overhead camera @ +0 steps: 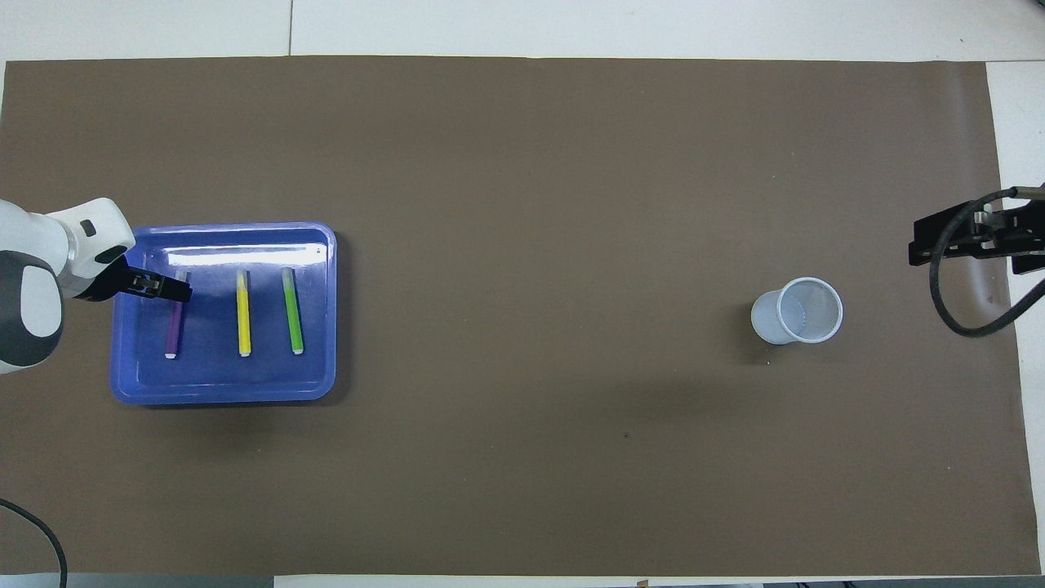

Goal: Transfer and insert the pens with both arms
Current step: 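Reach the left gripper down and grasp the purple pen in the tray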

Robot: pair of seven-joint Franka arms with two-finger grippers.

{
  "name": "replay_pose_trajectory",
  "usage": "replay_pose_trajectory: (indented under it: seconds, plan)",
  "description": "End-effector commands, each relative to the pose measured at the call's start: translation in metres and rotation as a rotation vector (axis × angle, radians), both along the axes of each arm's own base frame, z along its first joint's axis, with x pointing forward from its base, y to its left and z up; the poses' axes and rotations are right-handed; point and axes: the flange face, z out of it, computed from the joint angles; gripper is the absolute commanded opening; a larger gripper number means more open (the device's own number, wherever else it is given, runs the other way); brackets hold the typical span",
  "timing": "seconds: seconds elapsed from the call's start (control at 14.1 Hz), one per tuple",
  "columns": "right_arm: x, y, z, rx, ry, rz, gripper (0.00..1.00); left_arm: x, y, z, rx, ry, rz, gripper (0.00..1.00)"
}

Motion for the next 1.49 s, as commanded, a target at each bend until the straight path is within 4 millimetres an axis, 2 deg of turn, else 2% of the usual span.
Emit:
replay_pose_trajectory:
  seconds: [0.0,0.28,0.57,0.71,0.85,1.14,1.21,1.42]
  plan:
    - [-0.005,0.000,0.001,0.020,0.001,-0.011,1.00,-0.002,0.001,-0.007,0.014,-0.016,-0.013,0.81]
    - [-0.005,0.000,0.001,0.020,-0.001,-0.011,1.00,0.001,0.002,-0.024,0.012,-0.016,-0.011,0.79]
    - [-0.005,0.005,0.001,0.020,-0.005,-0.006,1.00,0.002,0.002,-0.027,0.012,-0.016,-0.011,0.76]
    - [-0.005,0.005,0.002,0.020,-0.008,-0.005,1.00,0.002,0.002,-0.027,0.012,-0.016,-0.010,0.64]
    - [-0.005,0.005,0.002,0.020,-0.008,-0.005,1.00,0.002,0.003,-0.027,0.012,-0.016,-0.008,0.43]
    - [-0.005,0.005,0.001,0.020,-0.007,-0.003,1.00,0.002,0.004,-0.026,0.013,-0.017,-0.004,0.06]
    - [-0.005,0.005,0.002,0.020,-0.008,0.000,1.00,0.003,0.004,-0.027,0.013,-0.017,-0.002,0.00]
    - [-0.004,0.004,0.001,0.021,-0.008,0.003,1.00,0.004,0.005,-0.025,0.013,-0.022,0.000,0.00]
